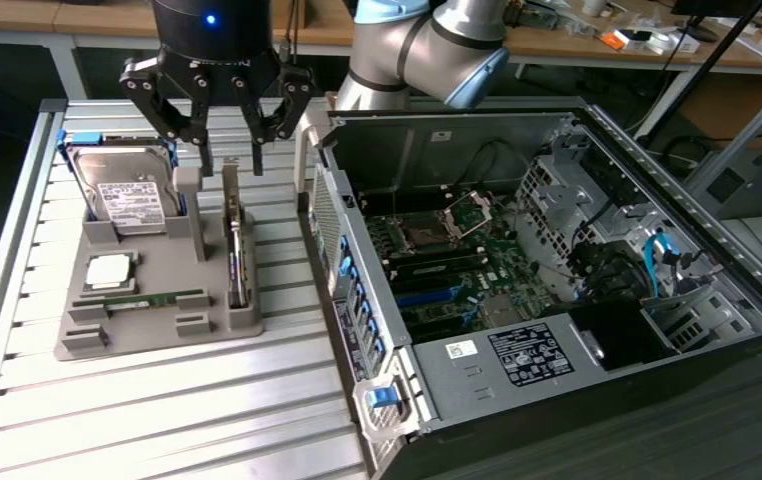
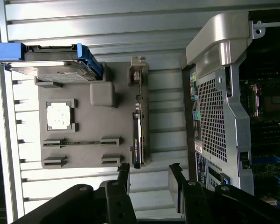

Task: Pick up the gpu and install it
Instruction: 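Pick up the gpu and move the gpu toward the slot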

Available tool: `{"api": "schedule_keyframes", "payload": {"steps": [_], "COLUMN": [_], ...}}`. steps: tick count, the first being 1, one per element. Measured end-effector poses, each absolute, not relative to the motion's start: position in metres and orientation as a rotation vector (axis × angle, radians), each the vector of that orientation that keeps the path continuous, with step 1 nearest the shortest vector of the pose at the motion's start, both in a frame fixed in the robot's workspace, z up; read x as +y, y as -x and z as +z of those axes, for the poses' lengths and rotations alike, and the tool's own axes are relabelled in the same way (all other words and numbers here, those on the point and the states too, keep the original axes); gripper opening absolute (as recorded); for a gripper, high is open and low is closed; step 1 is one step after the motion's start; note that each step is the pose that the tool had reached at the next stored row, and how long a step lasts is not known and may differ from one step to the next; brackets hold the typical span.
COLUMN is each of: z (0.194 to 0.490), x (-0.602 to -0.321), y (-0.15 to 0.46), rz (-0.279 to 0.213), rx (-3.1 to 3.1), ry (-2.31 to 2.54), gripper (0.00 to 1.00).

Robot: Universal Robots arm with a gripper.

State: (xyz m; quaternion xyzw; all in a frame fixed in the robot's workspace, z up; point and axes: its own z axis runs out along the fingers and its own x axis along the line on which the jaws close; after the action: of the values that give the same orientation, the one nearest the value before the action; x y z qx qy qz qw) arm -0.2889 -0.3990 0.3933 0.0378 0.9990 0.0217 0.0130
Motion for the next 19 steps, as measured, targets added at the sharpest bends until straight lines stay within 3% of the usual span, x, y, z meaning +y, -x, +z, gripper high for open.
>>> {"api": "schedule_keyframes", "payload": {"steps": [19], "z": [0.3885], "x": [-0.3990], "y": [0.2901], "rz": [0.068], "rx": [3.112], "ry": [-0.118], "gripper": [0.48]}}
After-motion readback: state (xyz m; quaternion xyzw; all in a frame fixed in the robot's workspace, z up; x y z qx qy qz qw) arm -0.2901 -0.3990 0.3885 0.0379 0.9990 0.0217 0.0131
